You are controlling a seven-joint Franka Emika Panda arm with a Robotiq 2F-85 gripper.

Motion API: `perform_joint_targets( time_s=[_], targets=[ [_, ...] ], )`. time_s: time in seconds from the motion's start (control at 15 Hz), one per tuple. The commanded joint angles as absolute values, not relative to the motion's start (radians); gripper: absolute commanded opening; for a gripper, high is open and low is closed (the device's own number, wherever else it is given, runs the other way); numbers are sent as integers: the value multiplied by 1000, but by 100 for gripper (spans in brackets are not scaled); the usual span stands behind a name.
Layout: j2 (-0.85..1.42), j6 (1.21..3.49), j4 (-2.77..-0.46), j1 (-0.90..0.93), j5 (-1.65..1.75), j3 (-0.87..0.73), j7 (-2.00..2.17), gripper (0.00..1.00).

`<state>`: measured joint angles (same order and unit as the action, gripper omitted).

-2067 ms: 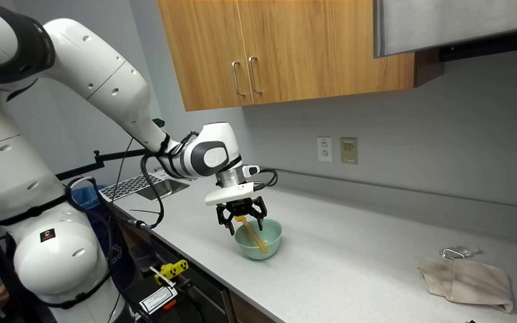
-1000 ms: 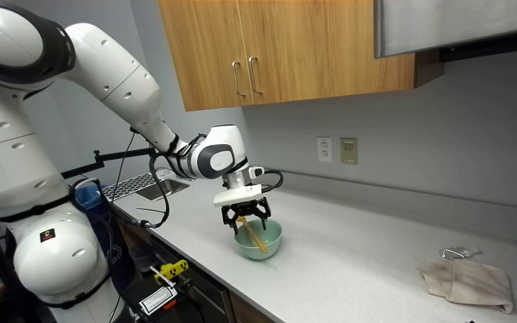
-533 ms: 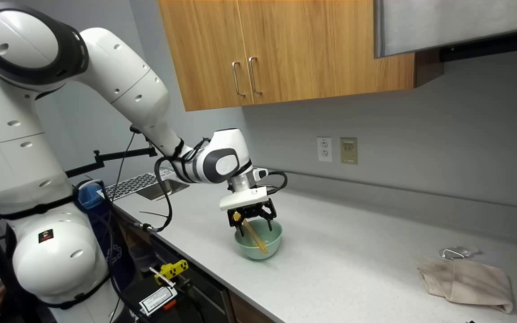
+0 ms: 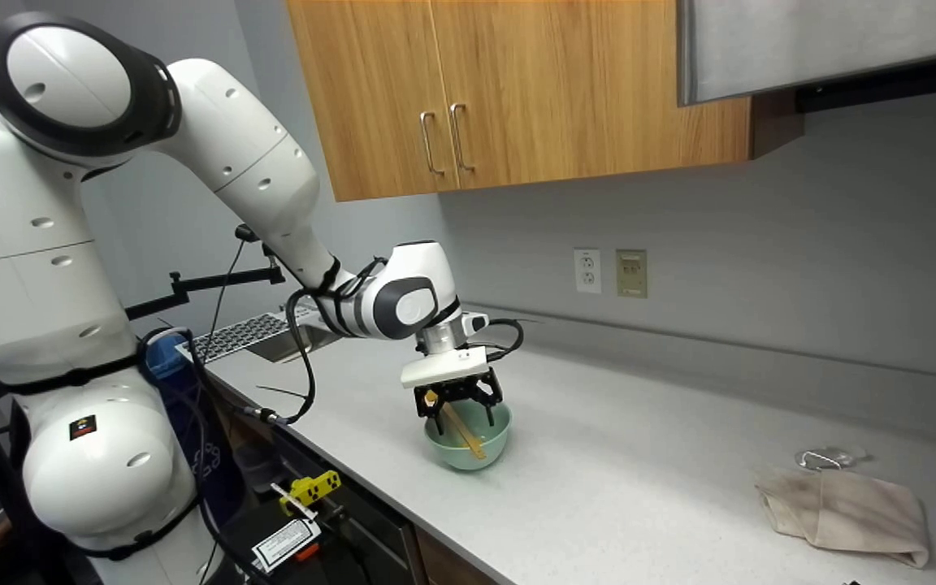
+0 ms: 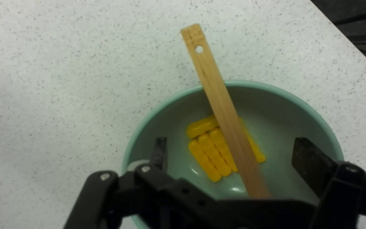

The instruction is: Use the spatula to stir the contents in the bowl

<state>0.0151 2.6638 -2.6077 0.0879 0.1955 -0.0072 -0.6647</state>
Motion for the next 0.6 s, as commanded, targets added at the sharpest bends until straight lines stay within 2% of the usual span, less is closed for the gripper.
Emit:
perform_joint_targets(
  time_s=[0.0, 0.07, 0.2, 0.53],
  targets=[
    [39, 2702, -2603, 66, 161, 12, -676, 89],
    [42, 2703, -2602, 66, 168, 13, -670, 72],
    [47, 2706, -2603, 66, 169, 14, -666, 63],
    [52, 2693, -2604, 67, 188, 19, -655, 23]
  ],
)
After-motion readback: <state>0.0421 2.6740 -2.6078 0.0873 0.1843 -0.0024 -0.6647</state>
